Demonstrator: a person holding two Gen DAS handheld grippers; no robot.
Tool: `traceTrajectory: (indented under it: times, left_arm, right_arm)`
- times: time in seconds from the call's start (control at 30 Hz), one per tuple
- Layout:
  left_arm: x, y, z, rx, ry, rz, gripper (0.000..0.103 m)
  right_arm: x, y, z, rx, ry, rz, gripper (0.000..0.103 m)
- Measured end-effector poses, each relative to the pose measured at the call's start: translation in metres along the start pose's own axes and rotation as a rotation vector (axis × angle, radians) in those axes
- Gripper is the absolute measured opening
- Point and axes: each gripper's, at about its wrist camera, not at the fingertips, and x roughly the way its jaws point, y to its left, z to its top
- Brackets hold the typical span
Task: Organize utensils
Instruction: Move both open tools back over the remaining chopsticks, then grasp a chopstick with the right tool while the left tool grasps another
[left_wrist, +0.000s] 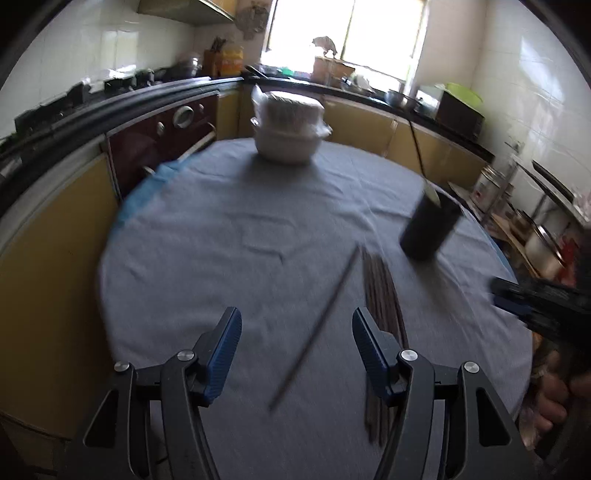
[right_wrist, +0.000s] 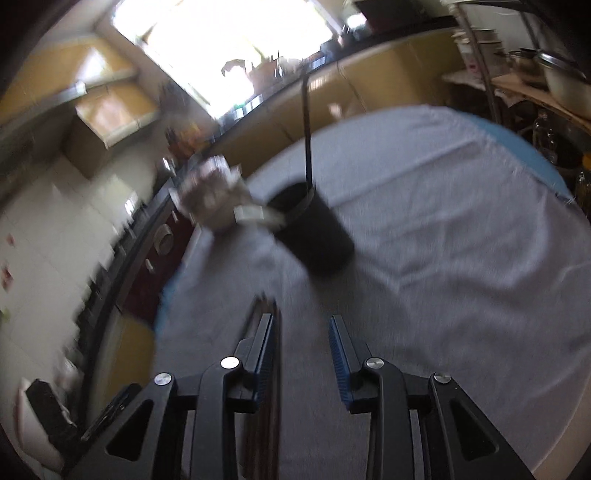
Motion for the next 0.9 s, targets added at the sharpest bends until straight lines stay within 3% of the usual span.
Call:
traceTrajectory:
  times: [0.07,0.23,0.37,0.63,0.9]
  left_arm:
    - [-0.003,-0.01,-0.011,0.047,-0.009,-0.002,0.063]
    - [0.0,-0.009,-0.031,0.124,0.006,0.014,0.063]
    - [0.009,0.005,-0.039,0.089,0.058,0.001,0.063]
    - [0.005,0.023,-0.05,0.075,0.054,0.02,0.063]
    - [0.015,0.027,-0.046,0.083,0.059,0.042,0.063]
  right_arm:
    - [0.016,0.009,-0.009,-0.027,0.062,-0.01,0.032]
    - [0.032,0.026,-0.03,-0.114,0.104,-0.073,0.031]
    - [0.045,0.031,-0.036,-0.129,0.15,-0.084,0.031]
    - [0.079,0.057,-0.059,-0.237,0.235,-0.1,0.031]
    - [0.093,0.072,-0.067,-0.33,0.226,-0.201,0.032]
